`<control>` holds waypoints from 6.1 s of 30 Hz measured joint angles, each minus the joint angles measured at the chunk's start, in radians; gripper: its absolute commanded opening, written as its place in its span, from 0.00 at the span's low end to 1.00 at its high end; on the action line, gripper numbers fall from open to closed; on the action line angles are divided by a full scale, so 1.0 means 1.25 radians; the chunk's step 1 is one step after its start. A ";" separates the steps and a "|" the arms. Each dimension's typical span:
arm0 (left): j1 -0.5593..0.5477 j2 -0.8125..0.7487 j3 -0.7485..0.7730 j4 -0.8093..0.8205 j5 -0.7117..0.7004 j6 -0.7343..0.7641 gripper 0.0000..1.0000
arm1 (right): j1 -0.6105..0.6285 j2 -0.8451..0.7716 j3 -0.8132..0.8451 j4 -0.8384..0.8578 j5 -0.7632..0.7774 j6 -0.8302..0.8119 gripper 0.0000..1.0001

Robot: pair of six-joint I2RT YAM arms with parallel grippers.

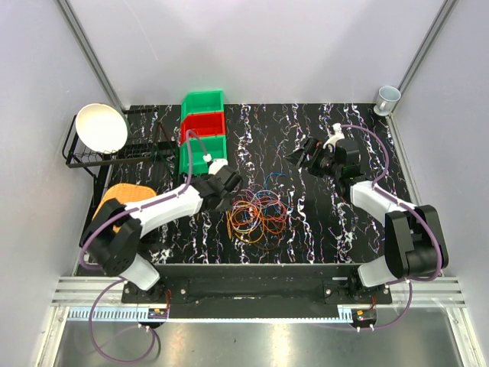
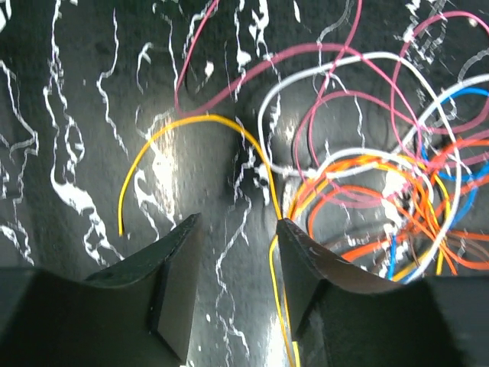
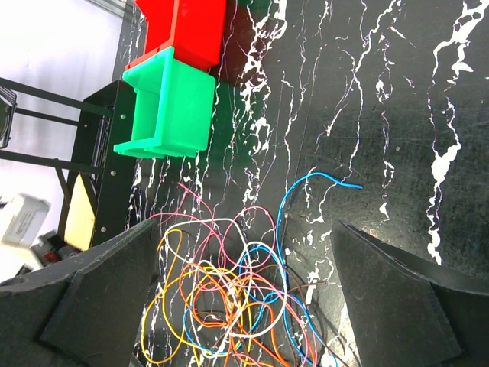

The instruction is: Untangle the cables

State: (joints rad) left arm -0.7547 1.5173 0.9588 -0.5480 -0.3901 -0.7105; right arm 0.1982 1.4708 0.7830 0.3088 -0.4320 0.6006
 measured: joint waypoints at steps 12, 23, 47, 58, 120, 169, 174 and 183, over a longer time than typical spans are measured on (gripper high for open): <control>0.082 0.093 0.048 0.075 0.038 0.070 0.37 | 0.000 0.013 0.000 0.000 -0.005 0.002 1.00; 0.091 0.136 0.056 0.137 0.088 0.088 0.29 | 0.000 0.031 0.000 0.001 -0.007 0.008 1.00; 0.008 0.100 0.865 -0.178 0.026 0.248 0.00 | 0.000 0.049 0.000 0.006 -0.026 0.013 1.00; -0.125 -0.083 0.884 -0.202 -0.059 0.336 0.00 | 0.000 0.049 0.000 0.006 -0.027 0.013 1.00; 0.034 0.047 0.582 -0.226 0.303 0.193 0.00 | 0.278 -0.123 -0.073 0.214 -0.156 -0.078 0.98; 0.033 -0.408 0.020 0.156 0.247 0.193 0.82 | 0.399 -0.102 0.238 -0.210 0.330 -0.091 0.00; -0.069 -0.357 0.020 0.228 0.221 0.243 0.88 | 0.399 -0.092 0.253 -0.264 0.300 -0.079 0.00; -0.103 -0.243 0.033 0.288 0.179 0.304 0.87 | 0.398 -0.091 0.261 -0.332 0.249 -0.054 0.00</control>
State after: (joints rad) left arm -0.8829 1.2137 1.0004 -0.1879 -0.1658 -0.3309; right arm 0.6952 1.3571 1.1095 -0.1062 -0.1204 0.5327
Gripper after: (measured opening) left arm 0.890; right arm 0.014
